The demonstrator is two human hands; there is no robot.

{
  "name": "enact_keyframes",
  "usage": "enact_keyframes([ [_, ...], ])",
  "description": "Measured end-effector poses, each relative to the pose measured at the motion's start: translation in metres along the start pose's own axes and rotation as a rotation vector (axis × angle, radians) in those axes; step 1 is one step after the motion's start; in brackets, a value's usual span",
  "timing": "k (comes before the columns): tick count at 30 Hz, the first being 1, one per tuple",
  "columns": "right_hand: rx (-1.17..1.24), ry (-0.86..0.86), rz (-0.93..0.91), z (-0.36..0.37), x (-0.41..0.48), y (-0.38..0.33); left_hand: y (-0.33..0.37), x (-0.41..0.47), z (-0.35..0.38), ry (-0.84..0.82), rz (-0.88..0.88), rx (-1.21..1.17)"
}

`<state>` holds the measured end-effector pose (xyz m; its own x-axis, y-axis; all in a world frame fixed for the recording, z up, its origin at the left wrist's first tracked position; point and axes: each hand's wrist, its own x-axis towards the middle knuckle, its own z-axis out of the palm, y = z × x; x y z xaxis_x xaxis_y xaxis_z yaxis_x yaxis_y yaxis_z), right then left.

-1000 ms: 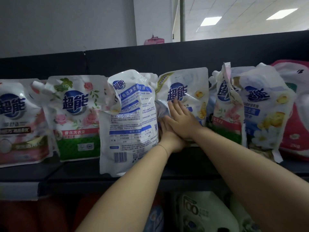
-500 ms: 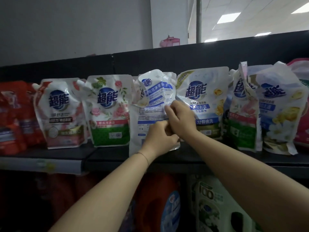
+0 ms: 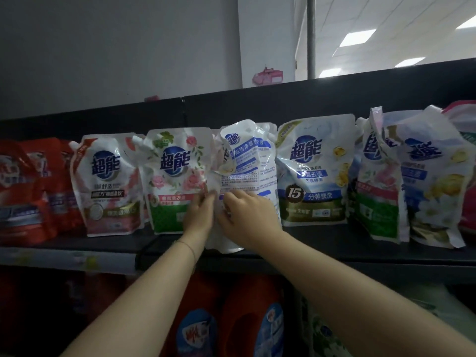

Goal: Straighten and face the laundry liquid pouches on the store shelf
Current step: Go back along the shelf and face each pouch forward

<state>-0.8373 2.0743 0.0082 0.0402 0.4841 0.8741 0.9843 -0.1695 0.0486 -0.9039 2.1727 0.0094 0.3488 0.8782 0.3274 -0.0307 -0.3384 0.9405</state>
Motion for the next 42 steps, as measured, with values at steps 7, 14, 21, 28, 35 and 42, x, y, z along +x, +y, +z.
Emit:
enact_keyframes([
  [7,0.122,-0.102,0.16,-0.042,-0.023,0.018,0.011,-0.045,0.014,0.227,0.166,0.007],
  [14,0.021,-0.09,0.306,-0.063,-0.036,0.031,0.008,-0.086,0.039,0.198,0.244,-0.232],
  [21,0.042,-0.071,0.287,-0.082,-0.043,0.066,0.0,-0.095,0.081,0.075,0.131,-0.223],
  [28,0.134,0.05,0.561,-0.089,-0.072,0.105,0.019,-0.12,0.134,-0.149,0.271,-0.242],
  [35,-0.237,0.004,0.145,-0.09,-0.074,0.108,0.027,-0.087,0.1,-0.127,0.741,0.413],
  [42,-0.336,-0.034,-0.17,-0.073,-0.078,0.118,0.039,-0.03,0.109,-0.009,0.36,0.025],
])
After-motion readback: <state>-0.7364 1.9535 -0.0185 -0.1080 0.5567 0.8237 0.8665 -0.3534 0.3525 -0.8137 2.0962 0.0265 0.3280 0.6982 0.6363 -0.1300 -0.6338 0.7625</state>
